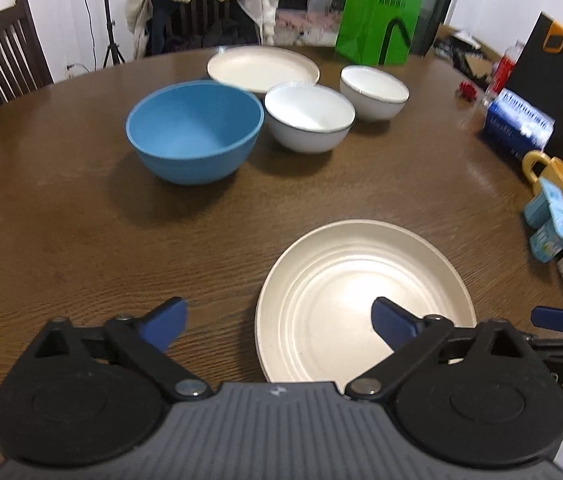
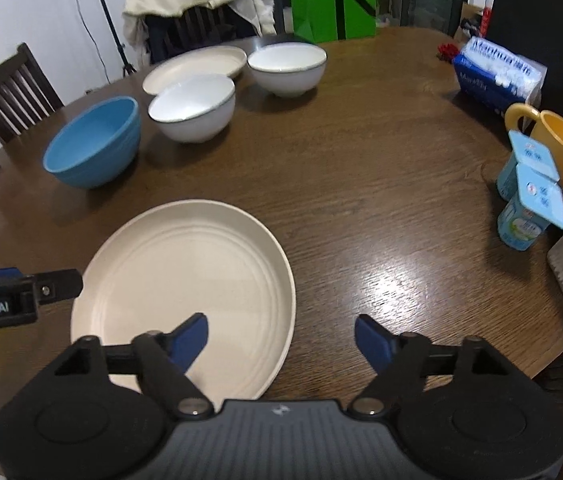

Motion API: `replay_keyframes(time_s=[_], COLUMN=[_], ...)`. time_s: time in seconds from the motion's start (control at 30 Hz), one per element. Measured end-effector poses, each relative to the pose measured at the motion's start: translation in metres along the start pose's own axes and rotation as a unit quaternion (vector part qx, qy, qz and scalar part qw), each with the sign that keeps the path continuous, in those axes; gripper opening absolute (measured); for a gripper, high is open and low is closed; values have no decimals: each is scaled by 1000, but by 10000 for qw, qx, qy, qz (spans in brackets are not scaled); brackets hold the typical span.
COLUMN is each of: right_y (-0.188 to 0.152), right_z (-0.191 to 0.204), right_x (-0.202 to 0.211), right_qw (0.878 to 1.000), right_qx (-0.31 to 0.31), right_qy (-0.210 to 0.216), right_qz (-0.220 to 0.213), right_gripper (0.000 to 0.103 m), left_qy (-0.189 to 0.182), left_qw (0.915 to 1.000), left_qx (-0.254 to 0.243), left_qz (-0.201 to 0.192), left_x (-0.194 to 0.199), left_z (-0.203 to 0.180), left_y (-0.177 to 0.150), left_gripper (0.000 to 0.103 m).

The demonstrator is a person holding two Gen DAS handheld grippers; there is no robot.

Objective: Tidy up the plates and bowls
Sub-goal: 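Withdraw both grippers up and away from the stacked plates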

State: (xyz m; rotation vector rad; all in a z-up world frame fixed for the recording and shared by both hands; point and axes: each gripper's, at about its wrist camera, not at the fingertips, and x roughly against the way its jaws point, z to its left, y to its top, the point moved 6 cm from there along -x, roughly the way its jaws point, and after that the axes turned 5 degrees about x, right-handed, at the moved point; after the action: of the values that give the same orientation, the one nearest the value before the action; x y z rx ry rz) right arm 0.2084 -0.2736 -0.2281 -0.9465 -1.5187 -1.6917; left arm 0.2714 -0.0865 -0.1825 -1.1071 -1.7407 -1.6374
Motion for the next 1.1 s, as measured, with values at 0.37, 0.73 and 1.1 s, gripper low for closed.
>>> replay_keyframes(time_s=[0.37,0.73,1.1], right_y=[-6,-21,-21], right_z=[-2,-11,-25], right_x=[69,126,147], right_qw=[9971,9903,9861], right_qx=[429,435,230], right_qy=[-200,-197,-182], right_qz=[-598,-1303,-1636], right_gripper=[90,98,100], left_qy=[-193,-241,-216], left_qw=[9985,9974,9937], left_qx=[-26,-79,-104], left_qz=[-503,-682,-1095], left_x=[61,96,123], left_z=[-16,-43,-56], left_y=[-9,-32,-33], left_gripper=[103,103,103])
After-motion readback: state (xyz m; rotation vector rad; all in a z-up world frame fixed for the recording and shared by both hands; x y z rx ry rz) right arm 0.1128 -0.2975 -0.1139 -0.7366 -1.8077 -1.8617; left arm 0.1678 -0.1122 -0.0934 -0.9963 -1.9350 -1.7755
